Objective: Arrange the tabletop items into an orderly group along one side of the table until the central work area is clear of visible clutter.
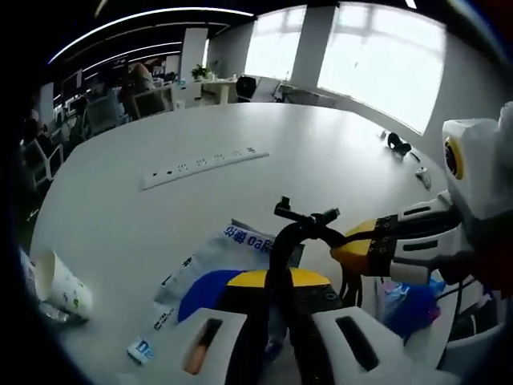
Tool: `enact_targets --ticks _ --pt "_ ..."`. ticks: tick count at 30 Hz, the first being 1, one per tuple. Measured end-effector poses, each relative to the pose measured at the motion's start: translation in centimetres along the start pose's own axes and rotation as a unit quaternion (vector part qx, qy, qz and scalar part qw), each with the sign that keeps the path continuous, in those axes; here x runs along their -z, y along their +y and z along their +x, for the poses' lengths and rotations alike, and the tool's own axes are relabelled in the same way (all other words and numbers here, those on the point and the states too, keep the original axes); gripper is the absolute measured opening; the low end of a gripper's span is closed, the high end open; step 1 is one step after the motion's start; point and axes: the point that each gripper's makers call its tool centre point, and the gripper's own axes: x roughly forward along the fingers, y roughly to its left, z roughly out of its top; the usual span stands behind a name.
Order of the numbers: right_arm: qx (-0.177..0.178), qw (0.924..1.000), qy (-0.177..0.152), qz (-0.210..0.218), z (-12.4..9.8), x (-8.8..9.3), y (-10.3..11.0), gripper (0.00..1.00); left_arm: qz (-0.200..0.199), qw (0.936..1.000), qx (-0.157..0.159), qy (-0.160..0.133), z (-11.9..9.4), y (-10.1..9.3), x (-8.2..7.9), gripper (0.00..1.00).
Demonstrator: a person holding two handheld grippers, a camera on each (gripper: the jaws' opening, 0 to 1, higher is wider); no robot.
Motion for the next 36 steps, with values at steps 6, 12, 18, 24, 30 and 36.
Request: enact_targets --ticks 6,12,18,24,30,36 --pt "-0.003 1.0 0.0 0.006 -0.6 0.6 0.7 0.02 0.006 1.0 0.002 0.006 -0.9 -0.2 0.8 0.06" --pt "-0.007 0.9999 0.001 0.009 -1.4 1.3 1.7 0.02 0.017 0.9998 0.0 0.008 -2.1 -0.6 1.1 0.05" --pt "-0.011 0.9999 0.004 0.012 -2.3 2.1 2.8 0.02 0.02 0.9997 0.0 0.011 -3.1 -0.8 1.9 0.05" --pt "-0.02 0.9996 0.011 0.016 -3.0 3.4 3.9 0.02 0.024 0.9996 0.001 0.018 -4.2 -1.4 3.1 0.05" --pt "-0.026 0.9993 0.015 0.02 -3.7 4.3 4.8 0.02 0.031 0.9992 0.0 0.024 -5.3 -1.6 4.4 0.05" --pt "-0.037 0.9988 0.022 0.024 -4.2 5.5 6.1 0.02 0.035 0.9989 -0.002 0.032 -6.3 -1.8 5.6 0.05"
